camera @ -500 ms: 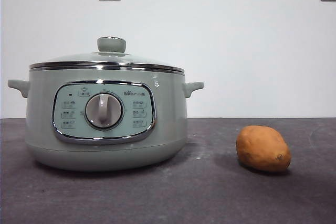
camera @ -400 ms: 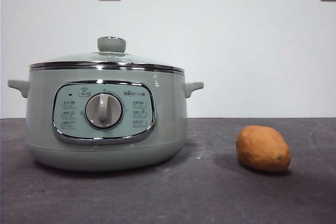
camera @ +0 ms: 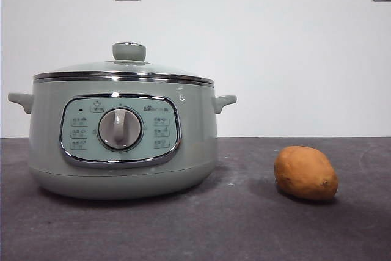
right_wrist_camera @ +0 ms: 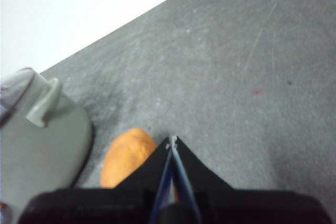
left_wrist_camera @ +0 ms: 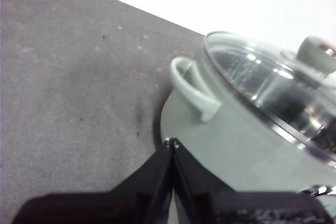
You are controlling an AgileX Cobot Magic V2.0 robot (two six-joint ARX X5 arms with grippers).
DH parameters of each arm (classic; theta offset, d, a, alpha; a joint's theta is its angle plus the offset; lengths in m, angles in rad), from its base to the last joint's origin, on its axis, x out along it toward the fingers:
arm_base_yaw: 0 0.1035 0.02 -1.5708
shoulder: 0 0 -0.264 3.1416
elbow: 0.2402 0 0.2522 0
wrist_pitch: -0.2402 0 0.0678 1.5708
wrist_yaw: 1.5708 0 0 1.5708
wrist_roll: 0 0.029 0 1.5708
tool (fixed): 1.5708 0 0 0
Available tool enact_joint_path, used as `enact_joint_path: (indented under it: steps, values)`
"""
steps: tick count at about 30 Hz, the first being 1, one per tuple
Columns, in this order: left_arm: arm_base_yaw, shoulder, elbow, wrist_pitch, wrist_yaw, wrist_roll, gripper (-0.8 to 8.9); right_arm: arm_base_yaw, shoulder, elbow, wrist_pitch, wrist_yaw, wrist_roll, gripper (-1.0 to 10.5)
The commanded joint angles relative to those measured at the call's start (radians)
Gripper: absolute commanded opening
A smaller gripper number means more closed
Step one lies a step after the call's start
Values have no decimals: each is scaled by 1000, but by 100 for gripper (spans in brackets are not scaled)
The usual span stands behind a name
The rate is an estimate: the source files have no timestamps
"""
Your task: Pick up the potato,open the lid,put the potato in the pot,close the lid
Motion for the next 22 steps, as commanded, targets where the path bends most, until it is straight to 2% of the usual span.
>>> enact_joint_path:
  steps: [1, 8, 13, 18, 22]
  values:
    - [2, 15, 69, -60, 4, -6, -6, 1, 35, 53, 8, 0, 5, -10]
    - [2, 111, 222, -90, 91, -2, -6, 1, 161, 193, 6, -8, -10, -10]
    - [2, 228, 322, -89, 172, 3, -6, 1, 297, 303, -11, -92, -59, -10]
    - [2, 372, 426, -90, 273, 58, -6, 1, 468, 423, -79, -196, -95, -8]
    - [2, 497, 513, -92, 367, 103, -5, 1, 616, 521, -162, -296, -172, 0]
